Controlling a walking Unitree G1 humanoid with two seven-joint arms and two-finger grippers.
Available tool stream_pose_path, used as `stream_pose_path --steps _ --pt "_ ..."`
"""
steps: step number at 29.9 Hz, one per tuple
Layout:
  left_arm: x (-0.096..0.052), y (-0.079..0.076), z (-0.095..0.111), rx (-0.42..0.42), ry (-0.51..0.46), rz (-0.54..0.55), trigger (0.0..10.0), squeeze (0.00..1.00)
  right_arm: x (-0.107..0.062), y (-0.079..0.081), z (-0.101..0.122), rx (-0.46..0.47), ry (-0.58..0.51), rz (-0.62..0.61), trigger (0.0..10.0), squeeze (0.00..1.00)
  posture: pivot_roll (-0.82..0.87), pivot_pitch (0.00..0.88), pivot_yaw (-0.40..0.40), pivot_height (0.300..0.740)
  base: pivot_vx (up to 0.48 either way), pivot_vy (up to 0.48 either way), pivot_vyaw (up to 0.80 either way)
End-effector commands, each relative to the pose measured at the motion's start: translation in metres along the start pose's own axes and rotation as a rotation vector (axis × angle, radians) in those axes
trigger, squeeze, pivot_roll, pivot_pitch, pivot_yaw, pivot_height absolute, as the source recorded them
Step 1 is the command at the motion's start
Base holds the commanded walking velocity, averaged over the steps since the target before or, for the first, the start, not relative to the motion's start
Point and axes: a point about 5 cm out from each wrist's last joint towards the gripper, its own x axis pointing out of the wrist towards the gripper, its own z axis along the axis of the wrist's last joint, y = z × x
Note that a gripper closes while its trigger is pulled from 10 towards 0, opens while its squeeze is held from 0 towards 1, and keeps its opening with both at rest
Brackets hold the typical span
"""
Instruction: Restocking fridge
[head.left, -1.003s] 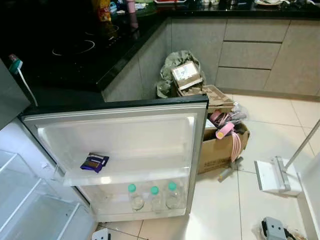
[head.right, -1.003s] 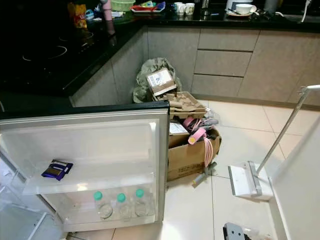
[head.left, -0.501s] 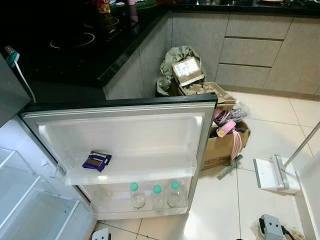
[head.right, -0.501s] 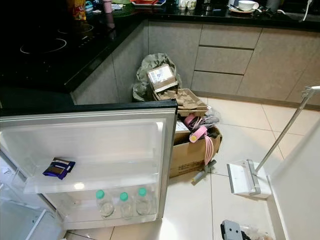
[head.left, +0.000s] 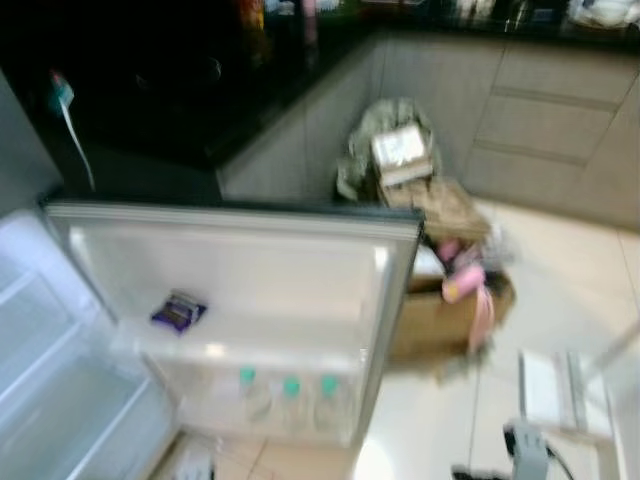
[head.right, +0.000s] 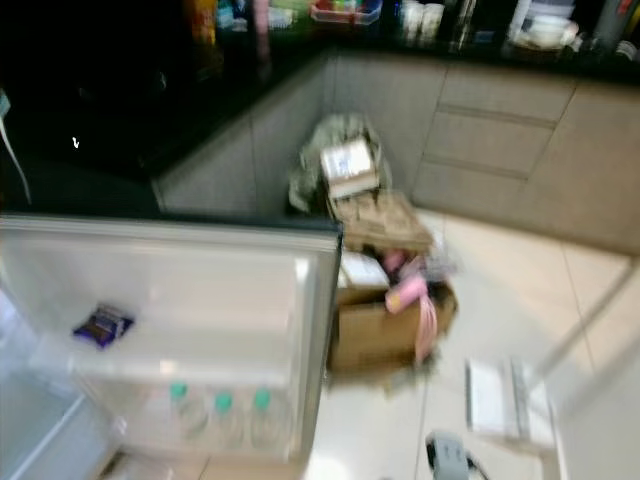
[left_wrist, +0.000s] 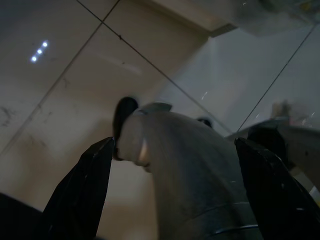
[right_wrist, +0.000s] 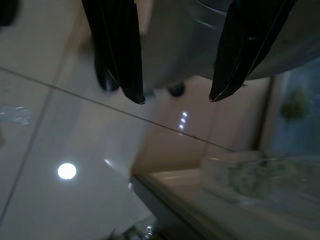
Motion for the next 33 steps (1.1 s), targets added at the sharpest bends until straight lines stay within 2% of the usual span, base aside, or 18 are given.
stream_pose_path --steps 1,22,23,25,28,33 --pt "0.0 -0.001 -0.005 -0.012 0.014 0.003 10.0 0.0 -0.001 -0.002 0.0 0.009 -0.002 -0.005 10.0 0.0 -0.09 0.0 -0.007 0.74 0.0 0.0 0.74" --pt "0.0 -0.002 -0.005 -0.012 0.012 0.005 10.0 0.0 -0.002 -0.002 -0.001 0.005 0.004 0.014 10.0 0.0 -0.09 0.0 -0.013 0.74 0.0 0.0 0.74" --pt "-0.001 -0.001 -0.005 -0.002 0.013 0.001 10.0 0.0 -0.003 -0.004 0.0 0.039 -0.007 -0.007 10.0 0.0 -0.09 0.0 -0.013 0.74 0.0 0.0 0.49" --pt "-0.001 -0.001 -0.005 0.0 0.013 -0.001 10.0 0.0 -0.003 -0.005 0.0 0.05 -0.01 -0.012 10.0 0.0 -0.09 0.0 -0.013 0.74 0.0 0.0 0.49" --pt "-0.001 -0.001 -0.006 0.01 0.02 -0.012 10.0 0.0 -0.005 -0.011 -0.002 0.025 0.014 -0.09 10.0 0.0 -0.09 0.0 -0.011 0.74 0.0 -0.47 0.0" --pt "-0.001 -0.001 -0.006 0.008 0.02 -0.015 10.0 0.0 -0.006 -0.013 -0.002 0.021 0.013 -0.104 10.0 0.0 -0.09 0.0 -0.012 0.74 0.0 -0.472 0.0"
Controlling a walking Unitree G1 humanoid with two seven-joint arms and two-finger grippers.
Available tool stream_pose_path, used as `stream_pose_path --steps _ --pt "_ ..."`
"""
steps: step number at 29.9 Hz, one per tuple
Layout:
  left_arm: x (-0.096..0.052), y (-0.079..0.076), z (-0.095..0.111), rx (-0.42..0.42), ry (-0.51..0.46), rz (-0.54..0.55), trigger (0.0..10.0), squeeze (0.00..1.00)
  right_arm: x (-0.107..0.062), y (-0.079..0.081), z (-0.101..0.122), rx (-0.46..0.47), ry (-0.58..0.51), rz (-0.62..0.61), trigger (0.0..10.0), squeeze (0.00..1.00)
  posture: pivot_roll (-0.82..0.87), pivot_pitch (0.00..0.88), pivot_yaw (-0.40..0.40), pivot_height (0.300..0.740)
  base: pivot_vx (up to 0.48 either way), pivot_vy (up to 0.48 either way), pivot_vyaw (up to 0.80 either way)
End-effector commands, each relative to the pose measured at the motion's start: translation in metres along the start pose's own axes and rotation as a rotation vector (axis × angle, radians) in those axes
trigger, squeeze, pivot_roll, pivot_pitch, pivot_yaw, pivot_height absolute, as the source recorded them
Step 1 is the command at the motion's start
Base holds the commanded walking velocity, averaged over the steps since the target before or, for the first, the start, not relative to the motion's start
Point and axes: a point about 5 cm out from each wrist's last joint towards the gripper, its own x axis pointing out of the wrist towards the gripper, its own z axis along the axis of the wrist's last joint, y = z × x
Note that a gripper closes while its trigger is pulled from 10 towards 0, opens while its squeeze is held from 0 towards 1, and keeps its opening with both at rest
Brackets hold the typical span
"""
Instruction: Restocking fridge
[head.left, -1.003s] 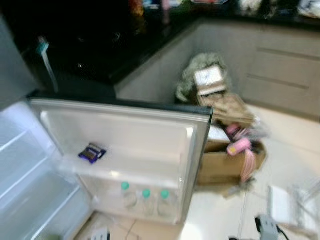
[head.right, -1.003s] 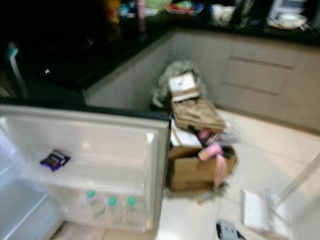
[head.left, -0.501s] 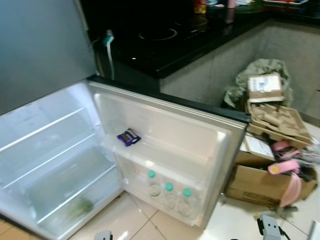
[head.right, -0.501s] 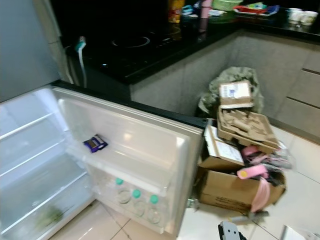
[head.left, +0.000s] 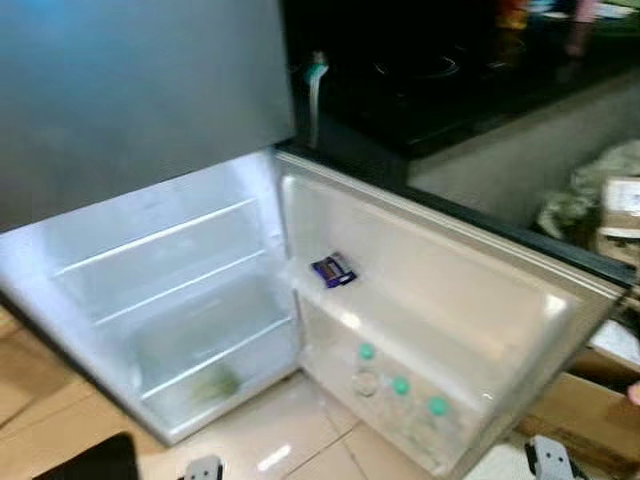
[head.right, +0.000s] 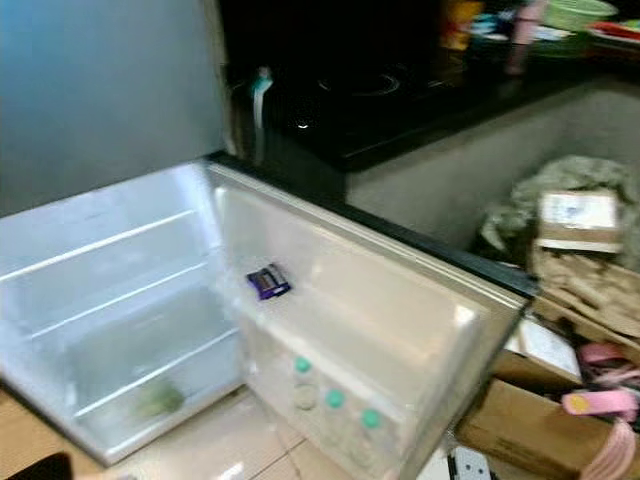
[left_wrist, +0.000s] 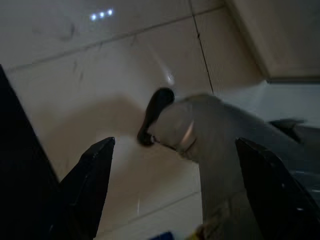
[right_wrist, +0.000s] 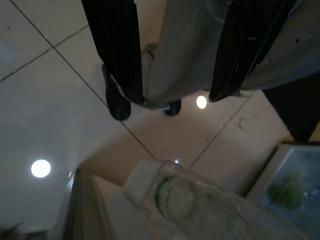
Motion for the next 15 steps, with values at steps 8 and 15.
stream_pose_path --steps 8,15 --pt "0.0013 -0.0024 0.0007 0.001 0.005 -0.009 10.0 0.0 -0.0018 -0.005 0.0023 -0.012 -0.001 -0.032 10.0 0.0 -0.09 0.0 -0.01 0.74 0.0 -0.447 0.0" --pt "0.0006 0.0022 0.0017 -0.009 0.007 0.039 10.0 0.0 -0.0016 -0.0049 0.0019 -0.014 0.003 -0.037 10.0 0.0 -0.09 0.0 -0.01 0.74 0.0 -0.044 0.0"
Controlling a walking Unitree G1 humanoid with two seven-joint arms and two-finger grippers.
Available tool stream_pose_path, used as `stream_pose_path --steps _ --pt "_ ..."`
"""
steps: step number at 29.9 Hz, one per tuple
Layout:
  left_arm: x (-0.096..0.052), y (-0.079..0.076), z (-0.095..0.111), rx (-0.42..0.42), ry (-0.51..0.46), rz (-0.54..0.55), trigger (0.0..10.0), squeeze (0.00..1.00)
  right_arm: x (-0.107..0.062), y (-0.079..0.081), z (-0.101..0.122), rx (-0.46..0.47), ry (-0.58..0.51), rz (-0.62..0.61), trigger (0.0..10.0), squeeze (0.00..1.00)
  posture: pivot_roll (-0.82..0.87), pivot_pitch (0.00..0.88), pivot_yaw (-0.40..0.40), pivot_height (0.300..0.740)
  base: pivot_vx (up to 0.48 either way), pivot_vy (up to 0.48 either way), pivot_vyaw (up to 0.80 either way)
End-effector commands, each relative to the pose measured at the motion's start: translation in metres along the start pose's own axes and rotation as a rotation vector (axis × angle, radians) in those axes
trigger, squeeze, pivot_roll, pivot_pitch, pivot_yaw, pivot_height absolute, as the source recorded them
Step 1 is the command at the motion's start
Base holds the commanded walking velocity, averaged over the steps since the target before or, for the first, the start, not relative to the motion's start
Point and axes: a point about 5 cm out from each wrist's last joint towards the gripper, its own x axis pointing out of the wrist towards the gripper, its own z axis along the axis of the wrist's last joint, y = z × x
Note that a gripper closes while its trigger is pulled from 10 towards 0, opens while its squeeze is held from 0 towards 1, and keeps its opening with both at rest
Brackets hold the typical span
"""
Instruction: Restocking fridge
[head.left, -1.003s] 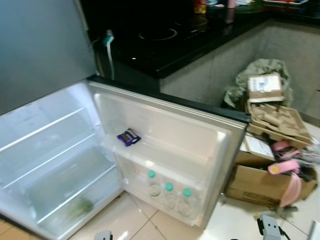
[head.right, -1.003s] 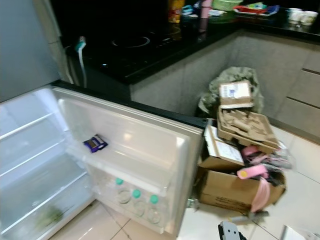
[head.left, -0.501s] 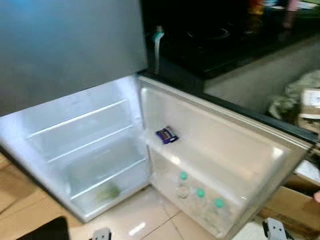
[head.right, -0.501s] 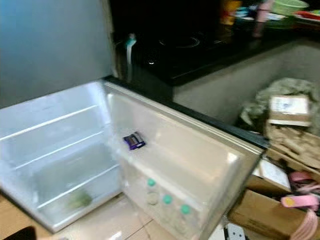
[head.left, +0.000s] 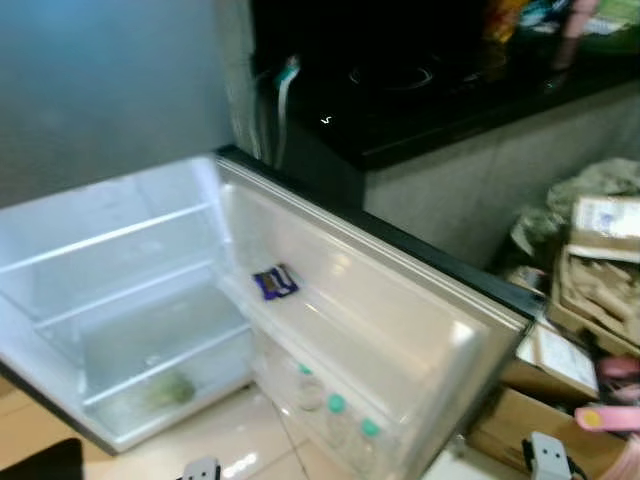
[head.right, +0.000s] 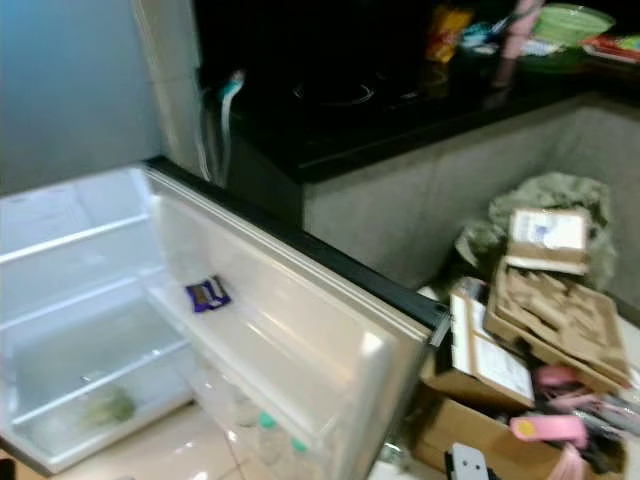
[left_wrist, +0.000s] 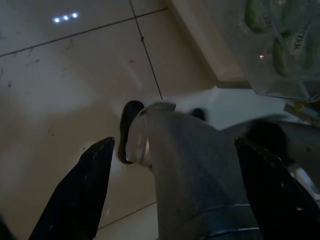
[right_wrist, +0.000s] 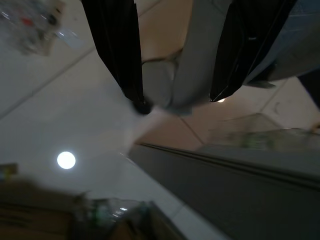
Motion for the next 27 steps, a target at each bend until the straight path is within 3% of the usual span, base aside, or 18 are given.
stream_pose_path --steps 1,7,27 --pt "-0.0018 0.0046 -0.0021 0.001 0.014 0.025 10.0 0.0 0.0002 0.0008 -0.0018 -0.002 0.007 0.0 10.0 0.0 -0.09 0.0 -0.01 0.74 0.0 0.0 0.0" --pt "-0.0018 0.0045 -0.0031 0.003 0.025 0.024 10.0 0.0 0.0001 0.0006 -0.0022 0.003 0.007 -0.003 10.0 0.0 -0.09 0.0 -0.01 0.74 0.0 0.0 0.0" --pt "-0.0009 0.0018 -0.0057 -0.002 0.033 0.029 10.0 0.0 -0.0002 -0.0009 -0.0009 -0.009 0.011 -0.012 10.0 0.0 -0.09 0.0 -0.015 0.74 -0.398 0.0 0.0"
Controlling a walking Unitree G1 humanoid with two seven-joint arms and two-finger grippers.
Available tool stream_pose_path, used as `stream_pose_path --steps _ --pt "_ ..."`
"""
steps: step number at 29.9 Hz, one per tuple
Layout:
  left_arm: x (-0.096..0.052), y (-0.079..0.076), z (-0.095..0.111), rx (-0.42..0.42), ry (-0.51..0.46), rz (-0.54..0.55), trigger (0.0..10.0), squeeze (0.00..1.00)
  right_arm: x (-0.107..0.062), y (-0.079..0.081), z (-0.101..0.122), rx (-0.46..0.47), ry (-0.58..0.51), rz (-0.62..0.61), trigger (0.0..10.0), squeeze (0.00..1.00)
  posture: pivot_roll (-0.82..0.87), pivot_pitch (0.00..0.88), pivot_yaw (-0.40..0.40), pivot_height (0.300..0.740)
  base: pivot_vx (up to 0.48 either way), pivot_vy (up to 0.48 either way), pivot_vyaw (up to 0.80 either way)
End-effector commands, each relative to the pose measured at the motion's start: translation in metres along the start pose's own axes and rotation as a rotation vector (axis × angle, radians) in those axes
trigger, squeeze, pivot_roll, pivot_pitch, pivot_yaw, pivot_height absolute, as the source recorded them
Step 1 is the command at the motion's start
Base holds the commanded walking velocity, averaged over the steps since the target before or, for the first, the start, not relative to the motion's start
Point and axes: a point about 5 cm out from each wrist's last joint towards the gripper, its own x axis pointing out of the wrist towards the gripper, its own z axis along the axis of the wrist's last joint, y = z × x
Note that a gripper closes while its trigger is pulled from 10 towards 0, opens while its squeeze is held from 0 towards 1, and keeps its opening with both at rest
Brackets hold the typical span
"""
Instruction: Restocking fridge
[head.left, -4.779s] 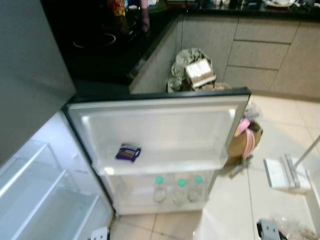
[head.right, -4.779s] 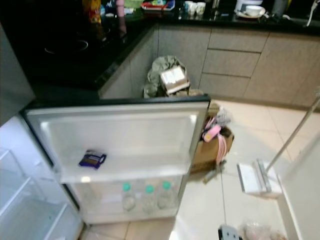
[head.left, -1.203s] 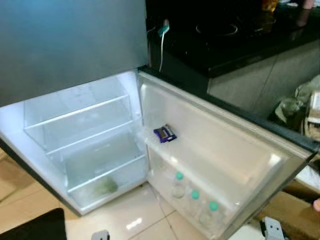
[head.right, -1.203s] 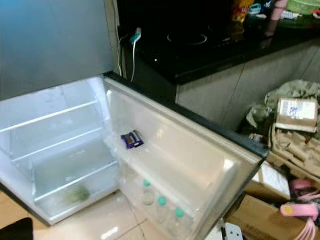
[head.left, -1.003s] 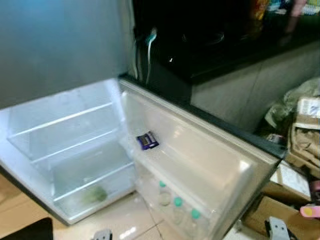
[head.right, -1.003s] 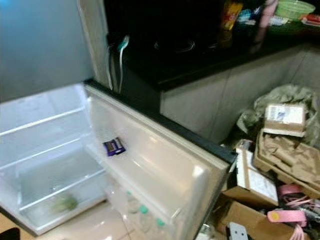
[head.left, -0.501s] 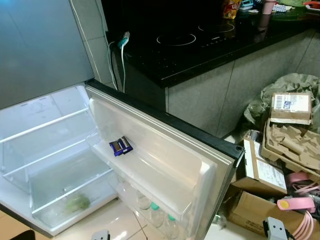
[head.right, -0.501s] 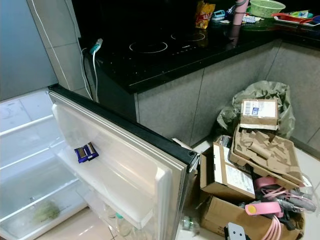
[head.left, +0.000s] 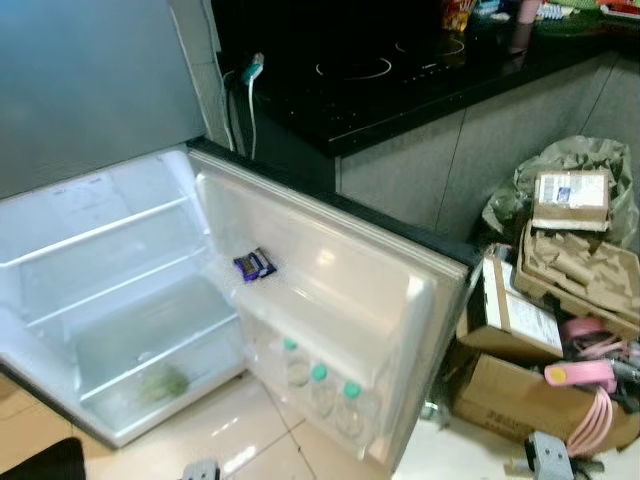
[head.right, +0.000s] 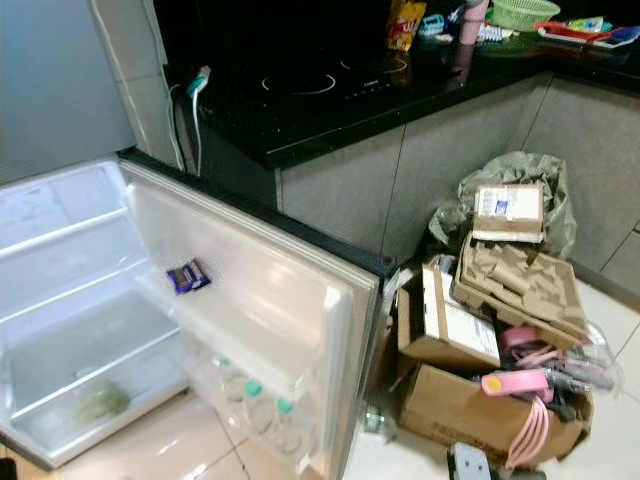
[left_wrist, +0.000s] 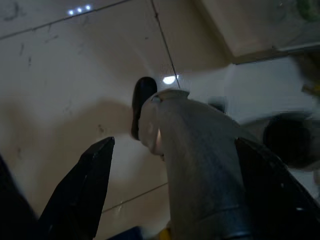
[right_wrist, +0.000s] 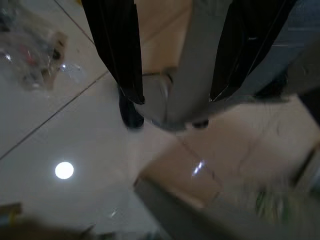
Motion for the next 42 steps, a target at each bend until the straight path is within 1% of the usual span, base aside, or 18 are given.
stream_pose_path --steps 1,4,15,18,21,22,24,26,29,31,34,35,36,37,39,41,42 --pt "-0.002 0.002 -0.01 -0.004 0.033 0.014 10.0 0.0 0.001 0.0 0.009 -0.022 -0.018 -0.001 10.0 0.0 -0.09 0.0 -0.015 0.74 0.0 0.0 0.0" --pt "-0.003 0.004 -0.011 0.01 0.035 0.026 10.0 0.0 0.001 0.0 0.009 -0.023 -0.016 0.0 10.0 0.0 -0.1 0.0 -0.016 0.74 0.0 0.0 0.0" --pt "-0.004 0.005 -0.01 0.014 0.034 0.032 10.0 0.0 0.001 0.0 0.008 -0.023 -0.014 -0.001 10.0 0.0 -0.1 0.0 -0.015 0.74 0.0 0.0 0.0" --pt "-0.004 0.006 -0.01 0.028 0.031 0.035 10.0 0.0 0.001 -0.001 0.009 -0.025 -0.023 -0.013 10.0 0.0 -0.1 0.0 -0.013 0.74 0.0 0.0 0.0" --pt "-0.004 0.006 -0.009 0.055 0.032 0.034 10.0 0.0 0.001 -0.003 0.016 -0.026 -0.047 -0.037 10.0 0.0 -0.1 0.0 -0.013 0.74 0.0 0.0 0.0" --pt "-0.004 0.006 -0.01 0.085 0.043 0.019 10.0 0.0 0.002 -0.003 0.022 -0.028 -0.069 -0.044 10.0 0.0 -0.1 0.0 -0.012 0.74 0.0 -0.465 0.0" --pt "-0.004 0.005 -0.01 0.098 0.049 0.014 10.0 0.0 0.002 -0.003 0.024 -0.029 -0.076 -0.045 10.0 0.0 -0.1 0.0 -0.012 0.74 0.0 -0.463 0.0" --pt "-0.004 0.006 -0.012 0.106 0.057 0.016 10.0 0.0 0.003 -0.001 0.033 -0.03 -0.103 -0.034 10.0 0.0 -0.1 0.0 -0.012 0.74 0.0 -0.461 0.0" --pt "-0.005 0.007 -0.012 0.093 0.052 0.028 10.0 0.0 0.005 0.002 0.043 -0.042 -0.131 -0.019 10.0 0.0 -0.1 0.0 -0.015 0.74 0.0 -0.46 0.0" --pt "-0.005 0.008 -0.011 0.059 0.043 0.039 10.0 0.0 0.006 0.005 0.049 -0.053 -0.147 -0.006 10.0 0.0 -0.1 0.0 -0.015 0.74 0.0 -0.227 0.0" --pt "-0.005 0.007 -0.011 0.051 0.041 0.034 10.0 0.0 0.007 0.007 0.053 -0.065 -0.154 0.001 10.0 0.0 -0.09 0.0 -0.017 0.74 0.0 0.0 0.0" --pt "-0.004 0.006 -0.011 0.05 0.04 0.024 10.0 0.0 0.008 0.011 0.061 -0.083 -0.177 0.013 10.0 0.0 -0.09 0.0 -0.016 0.74 0.0 0.0 0.0" --pt "-0.004 0.006 -0.011 0.05 0.04 0.024 10.0 0.0 0.008 0.011 0.061 -0.083 -0.177 0.013 10.0 0.0 -0.09 0.0 -0.016 0.74 0.0 0.0 0.0" --pt "-0.004 0.006 -0.011 0.053 0.04 0.025 10.0 0.0 0.009 0.012 0.066 -0.092 -0.193 0.017 10.0 0.0 -0.09 0.0 -0.016 0.74 0.0 0.0 0.0" --pt "-0.004 0.006 -0.011 0.053 0.04 0.025 10.0 0.0 0.009 0.012 0.066 -0.092 -0.193 0.017 10.0 0.0 -0.09 0.0 -0.016 0.74 0.0 0.0 0.0" --pt "-0.004 0.006 -0.01 0.052 0.038 0.025 10.0 0.0 0.009 0.015 0.077 -0.091 -0.238 0.028 10.0 0.0 -0.09 0.0 -0.013 0.74 0.0 0.0 0.0" --pt "-0.004 0.007 -0.01 0.052 0.037 0.026 10.0 0.0 0.009 0.018 0.088 -0.087 -0.28 0.046 10.0 0.0 -0.09 0.0 -0.01 0.74 0.0 0.0 0.0"
